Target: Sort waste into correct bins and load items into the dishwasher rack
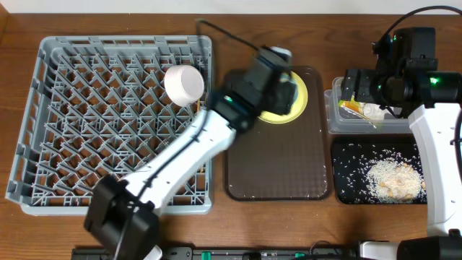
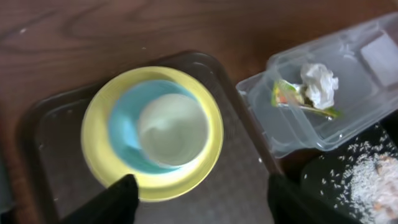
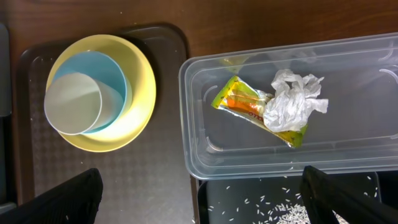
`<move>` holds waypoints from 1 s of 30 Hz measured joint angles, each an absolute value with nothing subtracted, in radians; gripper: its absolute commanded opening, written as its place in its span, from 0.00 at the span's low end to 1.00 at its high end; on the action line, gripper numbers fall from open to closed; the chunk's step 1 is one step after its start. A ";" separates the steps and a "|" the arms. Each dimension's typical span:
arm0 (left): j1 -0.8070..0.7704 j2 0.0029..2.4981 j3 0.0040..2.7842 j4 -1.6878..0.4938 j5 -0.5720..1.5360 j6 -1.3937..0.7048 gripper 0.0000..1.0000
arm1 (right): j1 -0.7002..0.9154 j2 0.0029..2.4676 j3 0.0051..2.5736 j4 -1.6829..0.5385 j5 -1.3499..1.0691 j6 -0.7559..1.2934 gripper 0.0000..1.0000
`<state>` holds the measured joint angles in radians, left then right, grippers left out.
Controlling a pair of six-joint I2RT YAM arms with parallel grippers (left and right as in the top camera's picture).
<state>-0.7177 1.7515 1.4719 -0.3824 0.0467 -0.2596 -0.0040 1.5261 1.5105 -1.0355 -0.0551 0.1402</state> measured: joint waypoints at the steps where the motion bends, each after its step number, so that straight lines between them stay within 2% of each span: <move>1: -0.737 1.766 1.472 -0.367 0.029 -0.243 0.61 | -0.004 1.526 1.510 -1.036 -0.055 0.140 0.99; 8: -0.797 1.899 1.472 -0.238 -0.031 -0.118 0.51 | -0.004 1.527 1.510 -1.036 -0.055 0.140 0.99; 11: -0.799 1.942 1.472 -0.210 -0.047 -0.080 0.41 | -0.004 1.527 1.510 -1.036 -0.055 0.140 0.99; 14: -0.799 1.968 1.472 -0.182 -0.086 -0.062 0.40 | -0.004 1.527 1.510 -1.035 -0.055 0.140 0.99; 17: -0.799 1.989 1.472 -0.155 -0.123 -0.049 0.29 | -0.004 1.527 1.510 -1.036 -0.055 0.140 0.99; 30: -0.797 2.064 1.472 -0.120 -0.164 -0.025 0.28 | -0.004 1.527 1.510 -1.036 -0.055 0.140 0.99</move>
<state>-0.7975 2.0636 1.4723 -0.1200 -0.1642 -0.0250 -0.0040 1.5269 1.5105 -1.0355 -0.0551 0.1402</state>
